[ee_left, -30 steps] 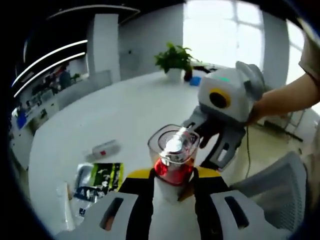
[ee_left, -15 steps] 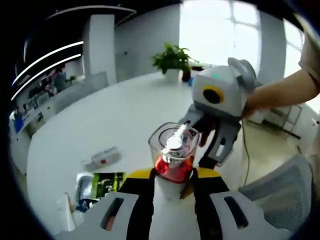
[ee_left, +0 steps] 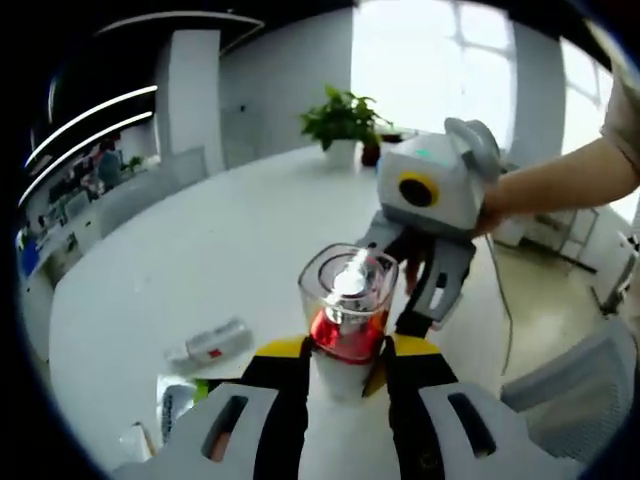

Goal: Arrange the skincare products in the storage area until every visible bottle or jar stands upright without overlapping.

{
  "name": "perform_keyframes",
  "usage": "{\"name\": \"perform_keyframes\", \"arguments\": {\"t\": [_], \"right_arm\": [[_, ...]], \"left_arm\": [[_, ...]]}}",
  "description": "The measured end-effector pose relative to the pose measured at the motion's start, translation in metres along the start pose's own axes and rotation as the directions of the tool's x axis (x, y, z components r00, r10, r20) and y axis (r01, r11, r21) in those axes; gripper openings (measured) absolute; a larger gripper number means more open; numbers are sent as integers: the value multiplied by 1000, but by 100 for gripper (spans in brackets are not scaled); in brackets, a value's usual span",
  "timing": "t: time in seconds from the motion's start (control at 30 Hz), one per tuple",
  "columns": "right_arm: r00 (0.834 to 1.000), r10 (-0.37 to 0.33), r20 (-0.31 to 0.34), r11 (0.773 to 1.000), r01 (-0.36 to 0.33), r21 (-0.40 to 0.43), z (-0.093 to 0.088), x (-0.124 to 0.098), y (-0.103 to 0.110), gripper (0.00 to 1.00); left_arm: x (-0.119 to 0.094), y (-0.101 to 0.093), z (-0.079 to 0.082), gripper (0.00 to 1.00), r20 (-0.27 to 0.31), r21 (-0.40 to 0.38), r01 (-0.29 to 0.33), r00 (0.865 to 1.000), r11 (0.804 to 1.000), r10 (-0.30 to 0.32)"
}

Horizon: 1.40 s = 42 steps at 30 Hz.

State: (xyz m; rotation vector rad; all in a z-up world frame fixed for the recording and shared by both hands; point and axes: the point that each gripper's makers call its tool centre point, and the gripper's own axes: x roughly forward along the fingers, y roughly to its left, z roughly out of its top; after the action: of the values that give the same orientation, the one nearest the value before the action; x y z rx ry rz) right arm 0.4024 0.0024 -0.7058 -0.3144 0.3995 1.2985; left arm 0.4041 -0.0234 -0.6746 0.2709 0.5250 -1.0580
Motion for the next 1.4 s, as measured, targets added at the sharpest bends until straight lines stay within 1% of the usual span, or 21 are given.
{"name": "perform_keyframes", "arguments": {"t": [0.27, 0.5, 0.7, 0.77, 1.03, 1.13, 1.4], "right_arm": [[1000, -7, 2, 1000, 7, -3, -3, -4, -24, 29], [1000, 4, -3, 1000, -4, -8, -4, -4, -36, 29], [1000, -10, -9, 1000, 10, -3, -5, -4, -46, 30], [1000, -10, -14, 1000, 10, -2, -7, -4, -47, 30], [999, -9, -39, 1000, 10, 25, -11, -3, -45, 30], [999, -15, -40, 1000, 16, 25, -10, -2, -43, 30], [999, -3, -41, 1000, 4, 24, -9, -3, -33, 29]], "left_arm": [[14, 15, 11, 26, 16, 15, 14, 1000, 1000, -14], [20, 25, 17, 26, 20, 18, 11, 1000, 1000, -11], [26, 31, 22, 26, 22, 20, 9, 1000, 1000, -9], [26, 31, 22, 26, 20, 32, 6, 1000, 999, -6], [25, 31, 22, 26, 20, 29, 6, 1000, 1000, -7], [25, 30, 22, 26, 19, 28, 5, 1000, 1000, -6], [20, 24, 19, 26, 11, 24, 9, 1000, 1000, -9]]}}
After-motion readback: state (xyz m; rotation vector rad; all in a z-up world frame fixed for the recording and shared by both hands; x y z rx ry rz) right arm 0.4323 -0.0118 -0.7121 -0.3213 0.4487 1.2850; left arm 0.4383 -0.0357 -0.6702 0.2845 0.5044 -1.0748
